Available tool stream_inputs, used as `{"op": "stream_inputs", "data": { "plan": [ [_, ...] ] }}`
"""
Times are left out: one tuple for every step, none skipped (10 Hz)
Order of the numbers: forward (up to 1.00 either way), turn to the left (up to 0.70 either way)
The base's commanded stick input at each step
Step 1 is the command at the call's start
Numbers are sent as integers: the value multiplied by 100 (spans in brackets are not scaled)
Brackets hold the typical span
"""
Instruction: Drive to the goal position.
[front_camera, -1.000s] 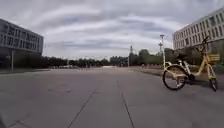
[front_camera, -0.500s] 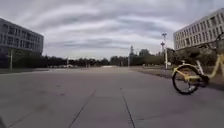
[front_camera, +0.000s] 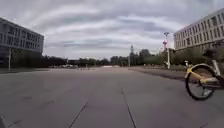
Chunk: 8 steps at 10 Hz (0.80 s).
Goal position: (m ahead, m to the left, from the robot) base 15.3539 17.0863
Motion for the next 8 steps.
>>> {"op": "stream_inputs", "data": {
  "plan": [
    [85, 0],
    [85, 0],
    [85, 0],
    [85, 0],
    [85, 0],
    [85, 0],
    [85, 0],
    [85, 0]
  ]
}}
